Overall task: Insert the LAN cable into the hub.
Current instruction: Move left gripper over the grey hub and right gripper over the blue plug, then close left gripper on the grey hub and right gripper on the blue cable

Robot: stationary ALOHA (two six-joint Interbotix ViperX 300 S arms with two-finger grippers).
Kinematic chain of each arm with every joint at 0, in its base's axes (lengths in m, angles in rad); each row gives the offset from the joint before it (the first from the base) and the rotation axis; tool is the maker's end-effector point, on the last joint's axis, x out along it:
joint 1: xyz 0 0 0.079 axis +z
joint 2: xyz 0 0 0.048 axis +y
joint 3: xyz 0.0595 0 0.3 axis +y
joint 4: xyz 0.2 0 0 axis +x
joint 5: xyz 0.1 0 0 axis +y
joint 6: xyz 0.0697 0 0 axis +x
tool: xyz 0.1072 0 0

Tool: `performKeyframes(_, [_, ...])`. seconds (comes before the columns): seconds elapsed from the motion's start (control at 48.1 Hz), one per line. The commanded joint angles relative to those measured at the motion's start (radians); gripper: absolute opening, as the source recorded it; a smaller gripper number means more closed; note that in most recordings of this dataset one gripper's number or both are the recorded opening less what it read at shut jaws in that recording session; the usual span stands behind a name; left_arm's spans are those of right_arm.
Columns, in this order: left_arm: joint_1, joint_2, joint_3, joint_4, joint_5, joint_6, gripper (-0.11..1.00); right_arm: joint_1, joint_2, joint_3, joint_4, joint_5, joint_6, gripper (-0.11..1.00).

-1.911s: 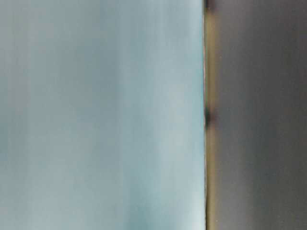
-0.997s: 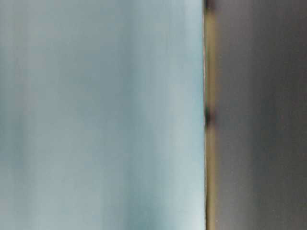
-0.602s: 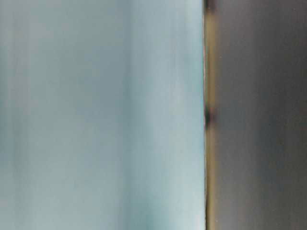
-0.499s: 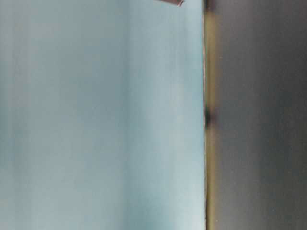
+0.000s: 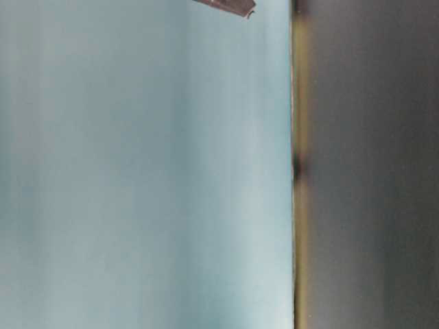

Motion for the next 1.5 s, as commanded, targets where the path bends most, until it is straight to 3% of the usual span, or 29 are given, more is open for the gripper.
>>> performKeyframes(0.0, [-0.003, 0.083, -0.029, 0.003, -0.067, -0.006, 0.75, 0.005, -0.002, -0.006, 0.005, -0.009, 0.008, 0.79])
performKeyframes(0.229, [0.0, 0.27, -0.094, 0.003, -0.189, -0.034, 0.75, 0.012, -0.002, -0.006, 0.005, -0.009, 0.035, 0.79])
performKeyframes(0.748, [-0.008, 0.391, -0.152, 0.003, -0.124, -0.034, 0.72, 0.028, -0.002, -0.005, 0.005, -0.009, 0.063, 0.79])
performKeyframes(0.997, [-0.031, 0.393, -0.167, 0.003, -0.048, -0.032, 0.62, 0.028, -0.002, -0.003, 0.005, -0.009, 0.063, 0.79])
performKeyframes(1.184, [-0.037, 0.365, -0.173, 0.003, -0.034, -0.012, 0.28, 0.028, 0.003, 0.017, 0.005, -0.038, 0.061, 0.79])
performKeyframes(1.35, [-0.032, 0.275, -0.196, 0.003, 0.064, -0.012, 0.28, 0.028, 0.029, 0.048, 0.005, -0.109, 0.061, 0.79])
performKeyframes(1.475, [-0.029, 0.179, -0.229, 0.003, 0.219, -0.014, 0.28, 0.032, 0.077, 0.061, 0.005, -0.164, 0.061, 0.79])
